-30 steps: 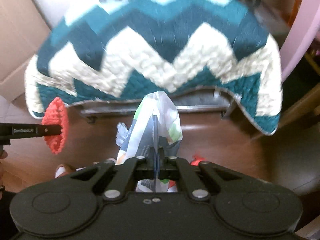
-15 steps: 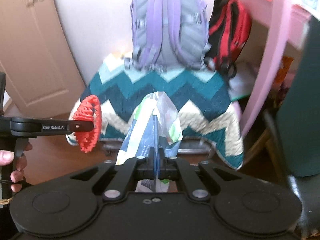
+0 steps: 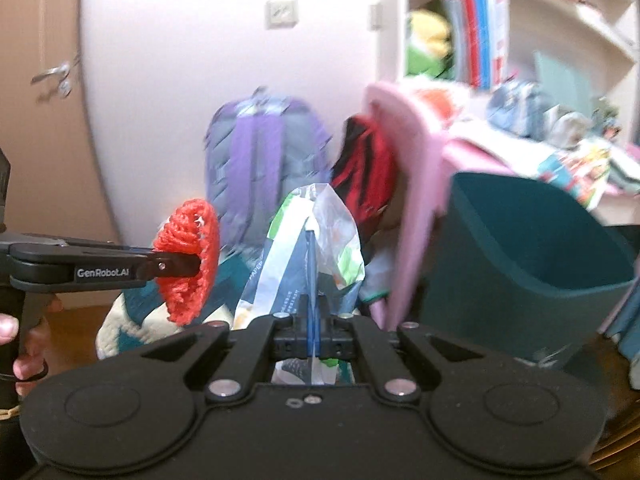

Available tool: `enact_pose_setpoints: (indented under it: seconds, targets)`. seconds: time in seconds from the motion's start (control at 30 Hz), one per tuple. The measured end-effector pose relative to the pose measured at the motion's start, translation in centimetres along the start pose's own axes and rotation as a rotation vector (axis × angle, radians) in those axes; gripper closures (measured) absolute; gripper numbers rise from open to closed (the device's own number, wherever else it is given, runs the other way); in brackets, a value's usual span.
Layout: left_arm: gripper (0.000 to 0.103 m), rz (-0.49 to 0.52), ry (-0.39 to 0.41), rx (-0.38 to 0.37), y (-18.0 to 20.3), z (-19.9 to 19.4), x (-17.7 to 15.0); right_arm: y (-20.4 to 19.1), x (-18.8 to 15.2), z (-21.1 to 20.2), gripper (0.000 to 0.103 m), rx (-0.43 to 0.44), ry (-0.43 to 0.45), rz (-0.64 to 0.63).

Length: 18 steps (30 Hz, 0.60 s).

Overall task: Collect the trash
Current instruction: 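Carry orange net and plastic bag with both tools to the wastebasket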

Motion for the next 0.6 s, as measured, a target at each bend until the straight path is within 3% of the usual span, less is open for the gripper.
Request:
enact_pose_setpoints:
  seconds: [0.27,0.6]
  targets:
    - [0.090,0.103,0.042,-0.105,9.1,1.2,3.9,7.9,2.2,-3.0,0.103,-0.148,0.076,0.048]
    - [0.090,0.196,0.024,-0.190,18.6,5.2,7.0,15.8,1.9,-2.4,0.103,-0.291,0.038,0.105]
Point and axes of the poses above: each gripper's, at about its wrist camera, not at the fingertips, and z roughly the way its jaws point, y to its right, x to its top, the point moved 3 cm from there along z, roughly the way its jaws point, and after that the axes turned 9 degrees about -z, right-handed, at the moved point
